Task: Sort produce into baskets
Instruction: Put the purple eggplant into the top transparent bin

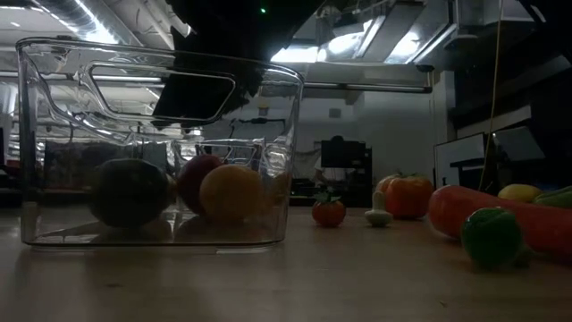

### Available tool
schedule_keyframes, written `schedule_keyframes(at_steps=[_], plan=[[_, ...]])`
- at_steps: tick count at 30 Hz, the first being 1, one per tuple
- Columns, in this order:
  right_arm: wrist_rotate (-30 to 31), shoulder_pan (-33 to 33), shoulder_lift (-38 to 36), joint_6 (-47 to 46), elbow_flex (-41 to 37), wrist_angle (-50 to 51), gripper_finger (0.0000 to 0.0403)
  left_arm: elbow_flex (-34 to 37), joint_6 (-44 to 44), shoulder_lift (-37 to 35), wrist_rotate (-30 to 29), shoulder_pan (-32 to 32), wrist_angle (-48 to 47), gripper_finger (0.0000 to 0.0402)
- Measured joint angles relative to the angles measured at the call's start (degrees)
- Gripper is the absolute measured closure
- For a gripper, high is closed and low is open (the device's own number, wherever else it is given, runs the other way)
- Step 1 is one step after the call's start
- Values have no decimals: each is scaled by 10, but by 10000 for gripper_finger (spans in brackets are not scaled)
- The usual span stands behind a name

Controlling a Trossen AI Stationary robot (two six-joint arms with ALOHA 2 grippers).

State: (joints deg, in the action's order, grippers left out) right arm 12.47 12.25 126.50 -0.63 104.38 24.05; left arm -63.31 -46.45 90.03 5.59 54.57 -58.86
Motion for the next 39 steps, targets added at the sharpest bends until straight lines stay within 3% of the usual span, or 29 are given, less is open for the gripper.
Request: schedule_keyframes(at_steps=[16, 23, 39], plan=[[0, 0, 0, 9, 0, 0, 24, 0, -15, 35, -1, -3, 0, 207], [0, 0, 0, 9, 0, 0, 24, 0, 22, 35, 40, -12, 0, 207], [0, 0, 0, 9, 0, 0, 24, 0, 130, 64, 31, 25, 0, 207]])
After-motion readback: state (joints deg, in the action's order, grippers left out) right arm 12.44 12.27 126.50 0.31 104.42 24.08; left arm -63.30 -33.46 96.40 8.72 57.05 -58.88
